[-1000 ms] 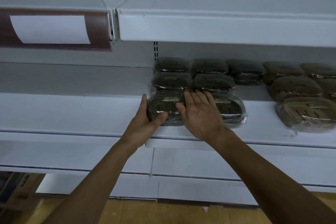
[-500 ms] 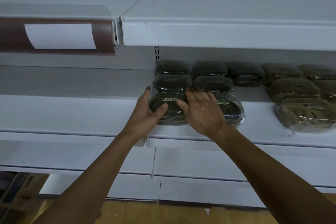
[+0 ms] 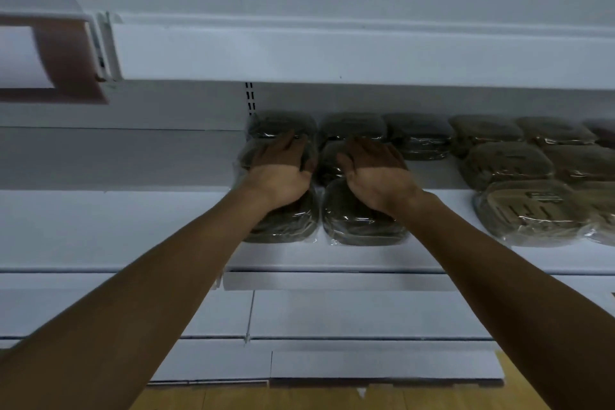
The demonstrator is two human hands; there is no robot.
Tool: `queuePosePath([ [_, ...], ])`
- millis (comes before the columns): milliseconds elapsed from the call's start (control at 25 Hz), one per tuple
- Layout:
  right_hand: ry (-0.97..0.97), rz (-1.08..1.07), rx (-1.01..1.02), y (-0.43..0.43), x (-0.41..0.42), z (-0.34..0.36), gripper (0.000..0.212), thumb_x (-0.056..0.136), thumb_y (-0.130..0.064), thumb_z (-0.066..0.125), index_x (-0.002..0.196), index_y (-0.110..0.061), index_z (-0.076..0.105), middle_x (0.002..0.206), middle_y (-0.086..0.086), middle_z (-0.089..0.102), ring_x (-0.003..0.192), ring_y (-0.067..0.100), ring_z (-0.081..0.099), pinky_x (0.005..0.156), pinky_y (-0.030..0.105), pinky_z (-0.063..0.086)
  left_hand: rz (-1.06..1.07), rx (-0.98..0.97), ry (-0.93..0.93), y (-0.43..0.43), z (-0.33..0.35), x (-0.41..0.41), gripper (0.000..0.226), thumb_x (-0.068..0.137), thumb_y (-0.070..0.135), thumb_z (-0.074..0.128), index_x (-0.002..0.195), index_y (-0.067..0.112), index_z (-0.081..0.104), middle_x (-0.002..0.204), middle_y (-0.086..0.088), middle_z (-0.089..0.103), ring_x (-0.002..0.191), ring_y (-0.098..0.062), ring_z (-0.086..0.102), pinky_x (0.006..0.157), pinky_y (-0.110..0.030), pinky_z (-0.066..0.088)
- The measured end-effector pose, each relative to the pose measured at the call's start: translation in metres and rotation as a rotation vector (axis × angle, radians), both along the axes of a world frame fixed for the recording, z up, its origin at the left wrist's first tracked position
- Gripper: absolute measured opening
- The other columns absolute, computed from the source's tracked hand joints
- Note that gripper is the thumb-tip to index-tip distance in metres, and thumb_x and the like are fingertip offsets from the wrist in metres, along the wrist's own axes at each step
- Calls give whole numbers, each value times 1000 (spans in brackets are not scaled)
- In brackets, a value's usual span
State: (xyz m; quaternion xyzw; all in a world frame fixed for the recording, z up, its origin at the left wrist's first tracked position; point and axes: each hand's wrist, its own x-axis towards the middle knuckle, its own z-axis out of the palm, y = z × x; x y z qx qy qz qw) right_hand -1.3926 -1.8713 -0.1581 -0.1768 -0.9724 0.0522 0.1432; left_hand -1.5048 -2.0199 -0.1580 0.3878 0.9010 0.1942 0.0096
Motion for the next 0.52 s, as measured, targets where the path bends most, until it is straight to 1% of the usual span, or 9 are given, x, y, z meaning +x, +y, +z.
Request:
queuePosePath([
  [120, -66, -65, -38, 20, -20, 1, 39, 101, -35, 34, 131, -16, 49, 138, 12, 51, 129, 33, 45, 108, 44, 29, -16, -32, 49, 21, 0, -16, 48, 103, 39, 38, 145, 17, 41, 155, -11, 35, 141, -30, 34, 113, -37, 30],
  [160, -85, -79, -50, 27, -24, -1, 41, 101, -37, 32, 133, -18, 48, 140, 13, 50, 130, 33, 43, 108, 44, 29, -13, -45, 47, 25, -2, -21, 48, 103, 40, 37, 145, 17, 41, 154, -13, 35, 141, -30, 34, 112, -38, 30],
  [240, -129, -97, -77, 39, -28, -6, 47, 100, -45, 30, 140, -21, 43, 146, 14, 44, 133, 36, 39, 110, 46, 27, 11, -98, 50, 29, -8, -29, 52, 104, 43, 33, 150, 18, 35, 159, -11, 28, 145, -29, 26, 115, -39, 23],
  [320, -151, -114, -102, 48, -31, -10, 53, 99, -52, 30, 142, -24, 41, 148, 17, 39, 134, 39, 36, 109, 47, 27, 37, -121, 99, 31, -13, -34, 53, 104, 45, 29, 151, 22, 33, 161, -8, 27, 147, -28, 24, 117, -43, 18],
  [400, -150, -129, -104, 54, -37, -15, 57, 96, -59, 27, 140, -27, 43, 147, 18, 38, 134, 40, 35, 109, 49, 27, 41, -112, 142, 34, -16, -38, 51, 103, 46, 27, 150, 26, 35, 160, -5, 29, 146, -27, 26, 116, -45, 18],
  [480, -149, -133, -86, 54, -40, -17, 63, 90, -67, 21, 135, -31, 45, 146, 17, 40, 135, 40, 33, 108, 52, 26, 46, -130, 155, 35, -19, -38, 52, 103, 46, 24, 150, 27, 35, 161, -3, 27, 148, -24, 22, 117, -46, 16],
  [520, -148, -136, -96, 53, -41, -17, 62, 89, -68, 22, 135, -32, 45, 147, 16, 39, 135, 41, 32, 108, 52, 26, 47, -139, 154, 35, -20, -38, 52, 103, 46, 23, 151, 28, 34, 162, -2, 24, 149, -23, 19, 117, -46, 14],
])
